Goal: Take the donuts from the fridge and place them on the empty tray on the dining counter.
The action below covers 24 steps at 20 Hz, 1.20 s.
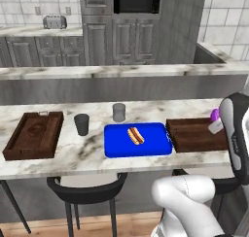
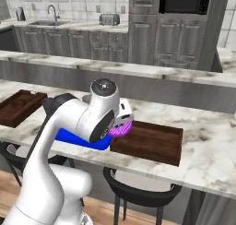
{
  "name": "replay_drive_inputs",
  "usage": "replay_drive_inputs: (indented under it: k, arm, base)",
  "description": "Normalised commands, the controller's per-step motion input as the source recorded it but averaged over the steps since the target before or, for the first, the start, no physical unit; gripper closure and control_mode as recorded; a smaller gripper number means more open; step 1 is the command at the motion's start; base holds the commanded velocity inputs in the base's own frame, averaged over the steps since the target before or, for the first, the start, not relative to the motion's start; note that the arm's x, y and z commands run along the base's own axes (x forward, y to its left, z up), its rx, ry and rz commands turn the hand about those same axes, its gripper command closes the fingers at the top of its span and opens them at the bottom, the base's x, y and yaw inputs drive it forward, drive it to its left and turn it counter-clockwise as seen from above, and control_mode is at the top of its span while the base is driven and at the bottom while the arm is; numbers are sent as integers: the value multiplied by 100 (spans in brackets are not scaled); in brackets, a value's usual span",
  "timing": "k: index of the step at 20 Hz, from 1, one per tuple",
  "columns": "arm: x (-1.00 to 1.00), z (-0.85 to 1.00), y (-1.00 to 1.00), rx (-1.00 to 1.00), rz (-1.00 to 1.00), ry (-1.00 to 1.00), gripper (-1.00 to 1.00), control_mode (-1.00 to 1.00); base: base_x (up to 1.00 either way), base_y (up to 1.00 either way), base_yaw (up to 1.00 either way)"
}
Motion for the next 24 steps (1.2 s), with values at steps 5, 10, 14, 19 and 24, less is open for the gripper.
replay_drive_inputs:
  k: [5,10,14,19,24]
  arm:
    - [44,-54,0,-4,-10,2,100,-100]
    - [59,-42,0,-2,-8,6,100,-100]
    - [65,-26,-3,0,-7,5,100,-100]
    - [65,-30,-22,0,-5,2,100,-100]
    - [56,-33,-29,0,-4,1,100,-100]
  base:
    - [0,0,0]
    - [0,0,0]
    - [0,0,0]
    - [0,0,0]
    - [0,0,0]
